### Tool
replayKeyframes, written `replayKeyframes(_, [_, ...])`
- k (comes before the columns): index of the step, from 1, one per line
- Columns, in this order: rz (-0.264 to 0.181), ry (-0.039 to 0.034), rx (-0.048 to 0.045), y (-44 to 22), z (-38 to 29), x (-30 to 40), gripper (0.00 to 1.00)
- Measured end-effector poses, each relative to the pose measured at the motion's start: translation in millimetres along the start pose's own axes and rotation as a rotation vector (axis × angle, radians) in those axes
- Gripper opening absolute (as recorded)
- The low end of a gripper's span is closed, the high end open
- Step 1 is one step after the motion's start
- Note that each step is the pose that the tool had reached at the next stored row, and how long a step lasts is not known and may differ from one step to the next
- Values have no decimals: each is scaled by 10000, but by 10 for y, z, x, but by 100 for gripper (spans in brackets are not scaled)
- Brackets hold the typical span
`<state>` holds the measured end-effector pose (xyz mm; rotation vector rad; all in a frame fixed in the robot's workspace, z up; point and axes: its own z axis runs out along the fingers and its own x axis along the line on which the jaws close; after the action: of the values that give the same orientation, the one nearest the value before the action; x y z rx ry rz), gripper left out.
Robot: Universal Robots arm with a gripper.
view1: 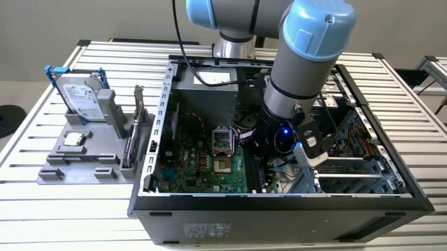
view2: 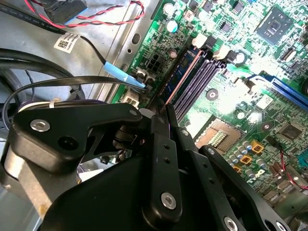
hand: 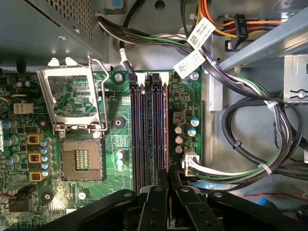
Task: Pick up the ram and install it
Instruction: 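Press down the ram until it locks into place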
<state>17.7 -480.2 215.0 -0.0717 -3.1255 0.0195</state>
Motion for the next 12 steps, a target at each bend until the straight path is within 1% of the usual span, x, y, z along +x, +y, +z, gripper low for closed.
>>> replayKeyframes(12, [0,0,0,0,9,0,0])
